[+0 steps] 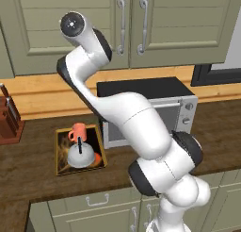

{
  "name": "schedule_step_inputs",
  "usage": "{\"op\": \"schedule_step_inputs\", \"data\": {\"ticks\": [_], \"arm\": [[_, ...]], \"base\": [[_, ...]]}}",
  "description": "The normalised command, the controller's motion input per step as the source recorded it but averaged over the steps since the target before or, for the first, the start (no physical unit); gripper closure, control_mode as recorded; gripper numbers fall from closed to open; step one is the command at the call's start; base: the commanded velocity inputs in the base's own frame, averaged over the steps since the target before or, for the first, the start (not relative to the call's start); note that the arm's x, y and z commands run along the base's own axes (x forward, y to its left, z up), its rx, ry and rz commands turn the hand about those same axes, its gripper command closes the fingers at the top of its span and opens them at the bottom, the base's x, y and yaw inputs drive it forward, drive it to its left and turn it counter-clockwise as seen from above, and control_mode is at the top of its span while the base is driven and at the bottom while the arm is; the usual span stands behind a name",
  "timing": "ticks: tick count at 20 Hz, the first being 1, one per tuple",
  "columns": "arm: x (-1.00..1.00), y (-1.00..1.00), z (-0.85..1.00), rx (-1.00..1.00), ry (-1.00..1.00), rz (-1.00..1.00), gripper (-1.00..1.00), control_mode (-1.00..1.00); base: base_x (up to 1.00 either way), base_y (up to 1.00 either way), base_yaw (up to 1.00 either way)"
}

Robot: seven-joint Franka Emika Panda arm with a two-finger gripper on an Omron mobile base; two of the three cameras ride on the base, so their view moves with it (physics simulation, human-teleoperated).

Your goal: Pick the kettle from the counter and place it on the tray. Then pick the mug from the cabinet and place it on the tray. Then close the cabinet doors.

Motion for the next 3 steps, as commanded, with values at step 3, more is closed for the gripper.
{"op": "schedule_step_inputs", "data": {"ticks": [3], "arm": [[0.97, -0.18, -0.41, 0.15, -0.05, 0.17, -1.0, -1.0]], "base": [[0.0, 0.0, 0.0]]}}
